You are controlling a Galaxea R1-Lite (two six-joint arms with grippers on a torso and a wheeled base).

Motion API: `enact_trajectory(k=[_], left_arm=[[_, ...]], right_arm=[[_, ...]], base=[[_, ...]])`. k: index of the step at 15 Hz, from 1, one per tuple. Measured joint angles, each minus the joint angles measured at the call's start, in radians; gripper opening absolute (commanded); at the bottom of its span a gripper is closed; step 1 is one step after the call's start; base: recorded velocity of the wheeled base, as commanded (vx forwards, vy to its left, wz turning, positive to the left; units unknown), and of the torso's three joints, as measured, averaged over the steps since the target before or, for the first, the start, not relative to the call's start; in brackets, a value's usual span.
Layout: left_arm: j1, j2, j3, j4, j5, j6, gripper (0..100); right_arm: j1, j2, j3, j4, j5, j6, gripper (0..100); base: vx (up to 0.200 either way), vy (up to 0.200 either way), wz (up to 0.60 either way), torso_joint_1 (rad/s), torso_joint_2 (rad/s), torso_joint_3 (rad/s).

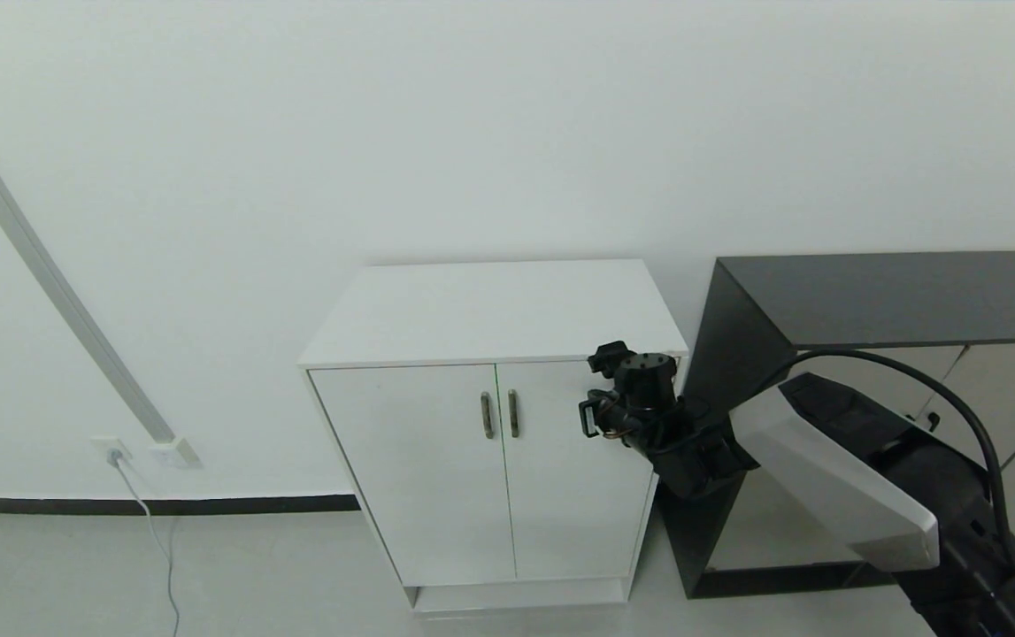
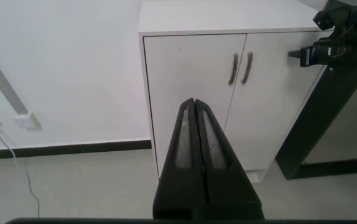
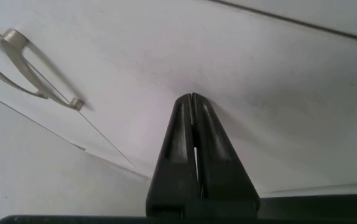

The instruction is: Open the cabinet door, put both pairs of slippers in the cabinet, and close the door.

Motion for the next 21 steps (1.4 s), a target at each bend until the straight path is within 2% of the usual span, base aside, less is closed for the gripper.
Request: enact_trajectory(k=[5,11,21], left_arm=[[0.0,0.0,0.0,0.0,0.0,0.0,0],[0.0,0.0,0.0,0.0,0.0,0.0,0],[-0.001,0.0,0.0,0.0,0.001,-0.003,0]], right_arm=[[0.001,-0.094,0.21,-0.1,0.001,0.002,0],[-0.009,-0.339,0.584,-0.227,0.001,0.017,0],[-0.162,-0.94,1.154,-0.24,0.0,0.009,0]], base=[[0.0,0.0,0.0,0.0,0.0,0.0],[0.0,0.0,0.0,0.0,0.0,0.0],[0.0,0.0,0.0,0.0,0.0,0.0]])
